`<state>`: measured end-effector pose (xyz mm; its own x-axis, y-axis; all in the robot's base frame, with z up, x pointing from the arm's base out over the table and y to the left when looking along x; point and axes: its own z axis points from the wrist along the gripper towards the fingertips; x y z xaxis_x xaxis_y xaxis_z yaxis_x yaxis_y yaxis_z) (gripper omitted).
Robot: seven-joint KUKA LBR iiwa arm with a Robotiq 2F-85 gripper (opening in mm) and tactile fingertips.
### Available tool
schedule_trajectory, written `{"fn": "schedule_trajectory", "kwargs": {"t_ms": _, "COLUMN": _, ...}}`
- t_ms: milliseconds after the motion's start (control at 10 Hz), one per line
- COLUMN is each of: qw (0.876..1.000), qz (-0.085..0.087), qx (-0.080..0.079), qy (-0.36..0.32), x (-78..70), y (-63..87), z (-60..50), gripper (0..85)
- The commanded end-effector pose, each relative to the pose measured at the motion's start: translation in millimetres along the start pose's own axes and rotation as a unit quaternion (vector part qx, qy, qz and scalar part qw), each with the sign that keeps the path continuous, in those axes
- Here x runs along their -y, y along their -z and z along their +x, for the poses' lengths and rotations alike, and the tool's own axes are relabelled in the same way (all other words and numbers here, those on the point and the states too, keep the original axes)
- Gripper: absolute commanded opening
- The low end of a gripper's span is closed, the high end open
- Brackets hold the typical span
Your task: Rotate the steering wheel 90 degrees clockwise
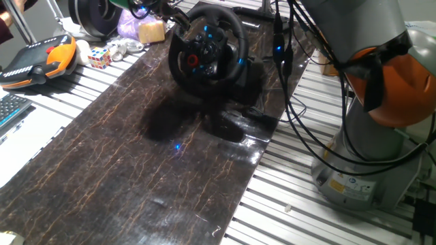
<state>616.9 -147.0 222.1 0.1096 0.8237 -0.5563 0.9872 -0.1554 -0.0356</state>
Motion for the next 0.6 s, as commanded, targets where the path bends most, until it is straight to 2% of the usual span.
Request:
{"fn": "schedule_trajectory", "kwargs": {"t_ms": 0, "qw": 0.999, "qz": -0.016, "qx": -0.003, "qy": 0.032, "x": -0.4, "y": 1.4, "z": 4.0, "gripper": 85.0}}
{"fn": "schedule_trajectory", "kwargs": {"t_ms": 300, "qw": 0.997, "qz": -0.019, "qx": -0.021, "qy": 0.068, "x": -1.6, "y": 6.7, "z": 20.6, "gripper": 85.0}}
{"fn": "schedule_trajectory", "kwargs": {"t_ms": 400, "qw": 0.996, "qz": -0.023, "qx": -0.033, "qy": 0.083, "x": -0.2, "y": 8.3, "z": 25.2, "gripper": 85.0}}
{"fn": "schedule_trajectory", "kwargs": {"t_ms": 500, "qw": 0.993, "qz": -0.024, "qx": -0.054, "qy": 0.099, "x": 1.9, "y": 11.3, "z": 29.5, "gripper": 81.0}}
